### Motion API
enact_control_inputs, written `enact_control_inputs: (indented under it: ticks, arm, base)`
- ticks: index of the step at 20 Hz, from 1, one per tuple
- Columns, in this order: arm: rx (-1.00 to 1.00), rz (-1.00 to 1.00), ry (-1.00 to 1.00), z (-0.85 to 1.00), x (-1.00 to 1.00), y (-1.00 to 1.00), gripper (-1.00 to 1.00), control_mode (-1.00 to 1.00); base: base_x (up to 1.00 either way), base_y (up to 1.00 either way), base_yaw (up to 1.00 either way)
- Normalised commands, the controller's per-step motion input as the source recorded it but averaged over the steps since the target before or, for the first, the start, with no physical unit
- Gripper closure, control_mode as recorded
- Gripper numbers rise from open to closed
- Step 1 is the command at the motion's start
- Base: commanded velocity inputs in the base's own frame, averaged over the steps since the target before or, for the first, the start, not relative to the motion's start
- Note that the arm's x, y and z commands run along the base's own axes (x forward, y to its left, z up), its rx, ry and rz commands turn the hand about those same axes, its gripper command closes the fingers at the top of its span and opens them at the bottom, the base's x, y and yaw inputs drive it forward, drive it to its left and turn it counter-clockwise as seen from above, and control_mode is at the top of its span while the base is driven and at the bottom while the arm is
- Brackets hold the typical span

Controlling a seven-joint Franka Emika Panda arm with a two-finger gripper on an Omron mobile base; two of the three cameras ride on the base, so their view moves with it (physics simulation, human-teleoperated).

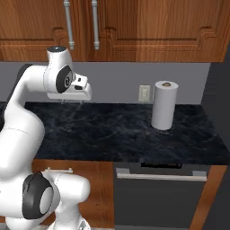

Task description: Open the dishwasher door and pull out the top rack.

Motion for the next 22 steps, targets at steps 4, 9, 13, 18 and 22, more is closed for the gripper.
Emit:
enact_control_inputs:
  ticks: [4, 9, 13, 18, 22]
  arm:
    - [0.00, 0.00, 0.00, 0.00, 0.00, 0.00, -1.00, 1.00]
    - [0.00, 0.00, 0.00, 0.00, 0.00, 0.00, -1.00, 1.00]
    - [0.00, 0.00, 0.00, 0.00, 0.00, 0.00, -1.00, 1.00]
    - [0.00, 0.00, 0.00, 0.00, 0.00, 0.00, -1.00, 1.00]
    - [0.00, 0.00, 0.00, 0.00, 0.00, 0.00, -1.00, 1.00]
  base:
    - [-0.10, 0.19, -0.50]
    - [-0.17, 0.27, -0.42]
    - [0.00, 0.52, -0.40]
    - [0.00, 0.69, -0.37]
    - [0.00, 0.37, -0.30]
